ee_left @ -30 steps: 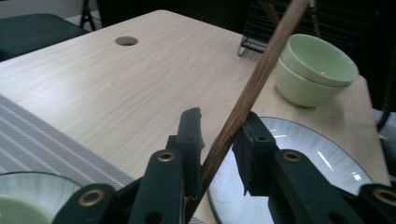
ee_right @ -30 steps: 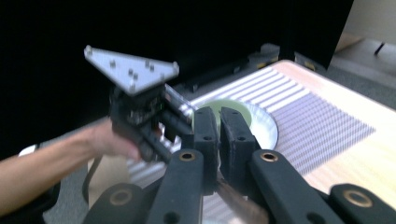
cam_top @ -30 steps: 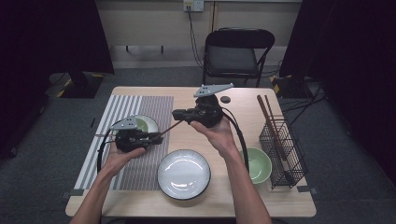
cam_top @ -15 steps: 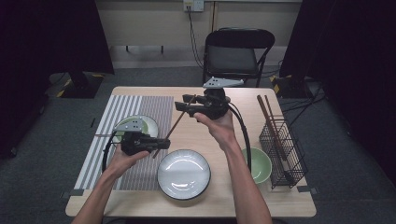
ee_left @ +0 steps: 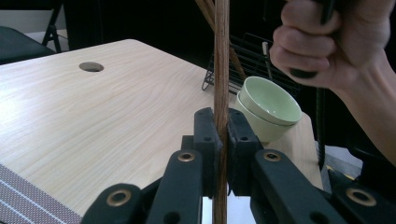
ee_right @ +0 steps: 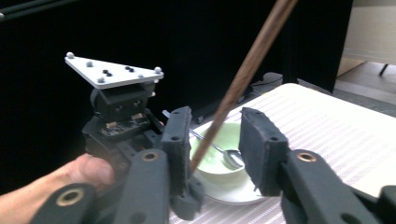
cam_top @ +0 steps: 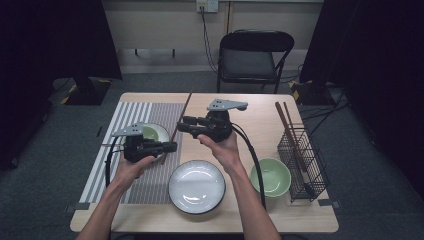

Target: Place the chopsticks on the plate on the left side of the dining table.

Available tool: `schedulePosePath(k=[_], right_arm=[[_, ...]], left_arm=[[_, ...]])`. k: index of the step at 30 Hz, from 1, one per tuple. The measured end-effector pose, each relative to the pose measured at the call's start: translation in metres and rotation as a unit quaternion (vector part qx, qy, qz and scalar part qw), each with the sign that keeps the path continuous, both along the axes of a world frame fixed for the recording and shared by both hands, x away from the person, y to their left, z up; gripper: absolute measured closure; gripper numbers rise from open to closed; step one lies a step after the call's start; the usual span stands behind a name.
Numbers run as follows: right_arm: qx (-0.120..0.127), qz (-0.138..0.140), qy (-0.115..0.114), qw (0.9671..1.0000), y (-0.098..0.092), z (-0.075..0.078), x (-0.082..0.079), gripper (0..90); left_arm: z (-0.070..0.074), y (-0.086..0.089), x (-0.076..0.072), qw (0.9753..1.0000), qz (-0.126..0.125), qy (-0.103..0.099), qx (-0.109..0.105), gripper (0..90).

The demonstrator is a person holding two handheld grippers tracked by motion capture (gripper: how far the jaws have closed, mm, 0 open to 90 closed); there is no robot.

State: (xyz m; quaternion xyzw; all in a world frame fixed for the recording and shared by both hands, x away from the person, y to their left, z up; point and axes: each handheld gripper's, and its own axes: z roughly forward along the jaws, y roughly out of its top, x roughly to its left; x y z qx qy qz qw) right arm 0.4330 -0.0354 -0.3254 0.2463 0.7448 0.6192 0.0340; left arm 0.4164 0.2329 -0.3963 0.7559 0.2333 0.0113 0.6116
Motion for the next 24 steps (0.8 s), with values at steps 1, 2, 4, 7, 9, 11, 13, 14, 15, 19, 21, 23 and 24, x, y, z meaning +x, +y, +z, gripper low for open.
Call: schedulePosePath(k=[1, 2, 4, 7, 9, 11, 13, 14, 15, 19, 21, 23, 24], right_arm=[[0.001, -0.001, 0.002, 1.0000, 0.002, 0.000, 0.000, 67.3], [0.001, -0.002, 0.003, 1.0000, 0.005, 0.000, 0.000, 68.1], [-0.004, -0.005, -0.003, 1.0000, 0.009, 0.001, 0.000, 72.3], [-0.010, -0.004, -0.006, 0.9999, 0.012, 0.003, 0.000, 76.8], [-0.004, -0.006, -0.003, 1.0000, 0.013, 0.003, 0.000, 78.5], [0.000, -0.005, -0.003, 1.0000, 0.015, 0.003, 0.000, 80.6], [0.001, -0.002, -0.004, 1.0000, 0.017, 0.002, -0.001, 81.7], [0.002, -0.002, -0.003, 1.0000, 0.018, 0.002, -0.001, 81.4], [0.003, 0.001, -0.004, 1.0000, 0.019, 0.002, -0.001, 81.1], [-0.001, 0.001, -0.007, 1.0000, 0.020, 0.003, 0.000, 80.7], [0.002, 0.000, -0.008, 1.0000, 0.021, 0.002, -0.001, 79.0], [0.003, -0.001, -0.008, 1.0000, 0.021, -0.001, -0.001, 76.1], [0.003, 0.000, -0.005, 1.0000, 0.022, -0.003, -0.001, 75.5]], left_arm=[[0.000, -0.001, 0.000, 1.0000, -0.001, 0.000, -0.001, 84.9], [-0.001, -0.002, 0.000, 1.0000, -0.001, 0.003, -0.004, 84.9], [-0.001, -0.003, -0.001, 1.0000, 0.001, 0.002, -0.001, 84.9], [-0.002, -0.004, -0.002, 1.0000, 0.002, 0.003, 0.002, 84.9], [-0.002, -0.006, -0.002, 1.0000, 0.003, -0.001, 0.003, 84.9], [-0.003, -0.009, -0.003, 1.0000, 0.002, -0.001, 0.009, 84.8], [-0.004, -0.011, -0.003, 0.9999, 0.004, 0.000, 0.009, 84.8], [-0.004, -0.012, -0.003, 1.0000, 0.002, 0.001, 0.006, 84.8], [-0.004, -0.012, -0.003, 1.0000, 0.001, 0.002, 0.006, 84.8], [-0.003, -0.011, -0.003, 1.0000, 0.002, -0.001, 0.005, 84.8], [-0.002, -0.009, -0.004, 1.0000, 0.003, -0.002, 0.001, 84.7], [0.000, -0.009, -0.005, 1.0000, 0.008, -0.004, 0.001, 84.7], [0.000, -0.009, -0.005, 1.0000, 0.008, -0.004, -0.001, 84.7]])
